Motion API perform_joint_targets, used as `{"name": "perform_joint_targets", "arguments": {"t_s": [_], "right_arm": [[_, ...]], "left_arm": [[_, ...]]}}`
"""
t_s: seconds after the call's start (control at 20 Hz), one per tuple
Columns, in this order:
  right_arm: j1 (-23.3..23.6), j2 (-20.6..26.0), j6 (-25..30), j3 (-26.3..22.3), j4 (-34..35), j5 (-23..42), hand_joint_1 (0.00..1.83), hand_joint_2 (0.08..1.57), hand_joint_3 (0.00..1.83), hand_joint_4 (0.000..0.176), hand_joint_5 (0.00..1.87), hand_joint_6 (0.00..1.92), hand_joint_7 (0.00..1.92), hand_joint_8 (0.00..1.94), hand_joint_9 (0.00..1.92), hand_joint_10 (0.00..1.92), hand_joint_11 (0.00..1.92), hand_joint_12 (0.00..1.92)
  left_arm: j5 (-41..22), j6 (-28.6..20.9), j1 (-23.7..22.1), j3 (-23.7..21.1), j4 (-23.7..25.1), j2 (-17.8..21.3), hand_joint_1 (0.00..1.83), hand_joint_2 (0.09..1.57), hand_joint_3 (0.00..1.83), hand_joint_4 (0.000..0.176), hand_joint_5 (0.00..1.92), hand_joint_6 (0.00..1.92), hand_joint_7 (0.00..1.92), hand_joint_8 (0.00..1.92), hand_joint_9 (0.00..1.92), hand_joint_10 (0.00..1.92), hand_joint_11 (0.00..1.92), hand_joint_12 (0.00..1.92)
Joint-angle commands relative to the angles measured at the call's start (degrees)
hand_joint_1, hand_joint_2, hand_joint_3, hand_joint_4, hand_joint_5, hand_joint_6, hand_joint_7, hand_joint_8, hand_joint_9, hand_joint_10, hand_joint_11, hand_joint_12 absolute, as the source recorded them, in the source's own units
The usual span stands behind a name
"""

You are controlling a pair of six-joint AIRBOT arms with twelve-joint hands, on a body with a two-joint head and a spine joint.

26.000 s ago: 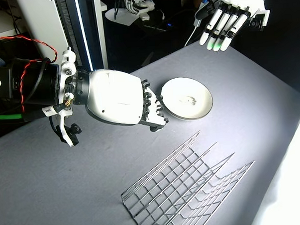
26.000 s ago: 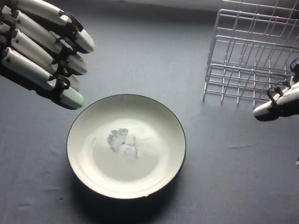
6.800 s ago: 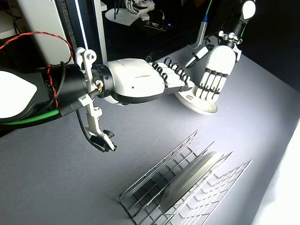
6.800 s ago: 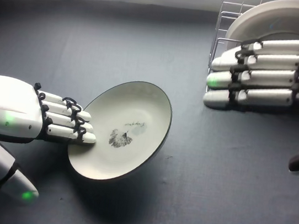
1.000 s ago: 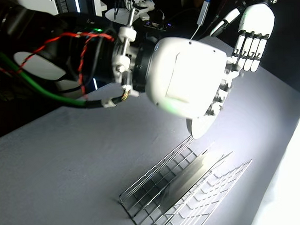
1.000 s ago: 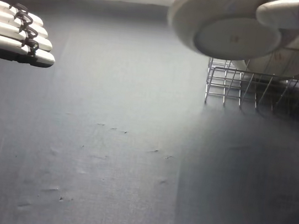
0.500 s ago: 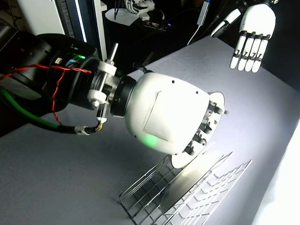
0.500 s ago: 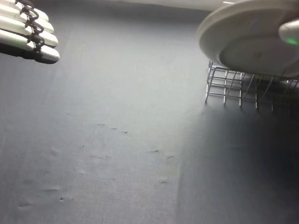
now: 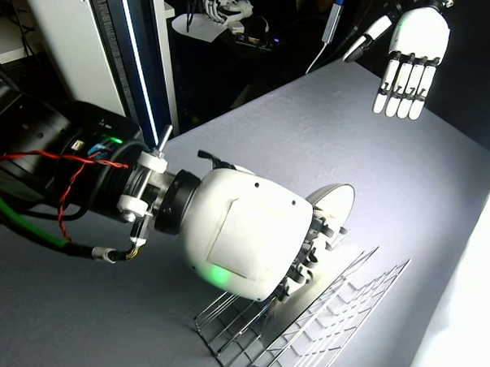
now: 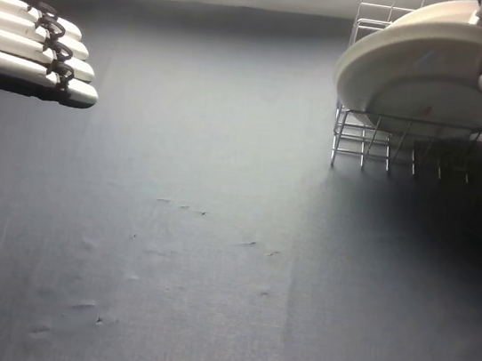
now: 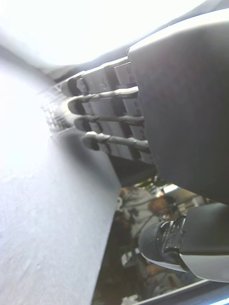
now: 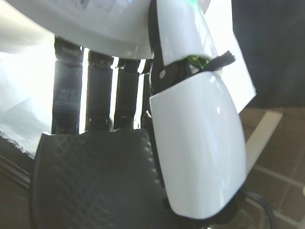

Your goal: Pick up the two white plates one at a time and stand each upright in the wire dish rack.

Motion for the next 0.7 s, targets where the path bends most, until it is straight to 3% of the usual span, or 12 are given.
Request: {"name": "perform_joint_targets", "arguments": {"t_s": [0.0, 0.2, 0.3, 0.5, 0.55, 0.6, 0.65], "right_arm": [[0.28, 0.30, 0.24, 0.55, 0.38, 7.81, 1.39, 1.08, 0.00, 0.000, 0.93, 0.98, 1.03, 0.86, 1.06, 0.98, 0.94, 0.94], [-0.03, 0.24, 0.00, 0.71, -1.08, 8.20, 1.40, 1.05, 0.00, 0.000, 1.01, 0.85, 1.09, 0.78, 1.13, 0.88, 0.98, 0.93], [-0.03, 0.15, -0.03, 0.71, -3.22, 9.10, 1.39, 1.08, 0.00, 0.000, 0.95, 0.98, 1.03, 0.86, 1.06, 0.95, 0.93, 0.92], [-0.12, 0.17, -0.65, 0.72, -4.05, 9.28, 1.38, 1.10, 0.00, 0.000, 0.95, 1.04, 0.96, 0.92, 0.98, 1.07, 0.87, 0.90], [-0.12, 0.17, -0.65, 0.72, -4.12, 9.28, 1.25, 1.13, 0.00, 0.000, 0.92, 1.13, 0.96, 0.96, 0.91, 0.64, 0.79, 0.91], [-0.11, 0.17, -0.65, 0.72, -4.12, 9.28, 1.22, 1.14, 0.00, 0.005, 0.90, 1.16, 0.96, 0.97, 0.96, 0.34, 0.76, 0.91], [-0.11, 0.17, -0.65, 0.71, -4.14, 9.28, 1.21, 1.15, 0.00, 0.013, 0.89, 1.17, 0.95, 0.99, 1.00, 0.19, 0.73, 0.92]], "left_arm": [[-0.54, -0.15, -0.86, -0.08, -4.05, 0.26, 0.00, 1.03, 0.00, 0.000, 0.04, 0.00, 0.03, 0.00, 0.00, 0.00, 0.00, 0.00], [-0.56, -0.16, -0.87, -0.17, -4.05, 0.24, 0.00, 1.04, 0.00, 0.000, 0.06, 0.01, 0.05, 0.01, 0.01, 0.00, 0.01, 0.00], [-0.56, -0.16, -0.91, -0.20, -4.05, 0.21, 0.00, 1.03, 0.00, 0.000, 0.06, 0.01, 0.05, 0.01, 0.01, 0.00, 0.00, 0.00], [-0.57, -0.16, -0.91, -0.73, -3.92, 0.20, 0.00, 1.02, 0.00, 0.000, 0.06, 0.00, 0.05, 0.01, 0.01, 0.00, 0.00, 0.00], [-0.56, -0.16, -0.91, -0.85, -3.82, 0.20, 0.00, 1.02, 0.00, 0.000, 0.06, 0.00, 0.05, 0.00, 0.01, 0.00, 0.00, 0.00], [-0.56, -0.16, -0.91, -0.96, -3.79, 0.20, 0.00, 1.03, 0.00, 0.000, 0.06, 0.00, 0.05, 0.00, 0.01, 0.00, 0.00, 0.00], [-0.56, -0.16, -0.91, -1.04, -3.76, 0.20, 0.00, 1.02, 0.00, 0.000, 0.06, 0.00, 0.05, 0.00, 0.00, 0.00, 0.00, 0.00]]}}
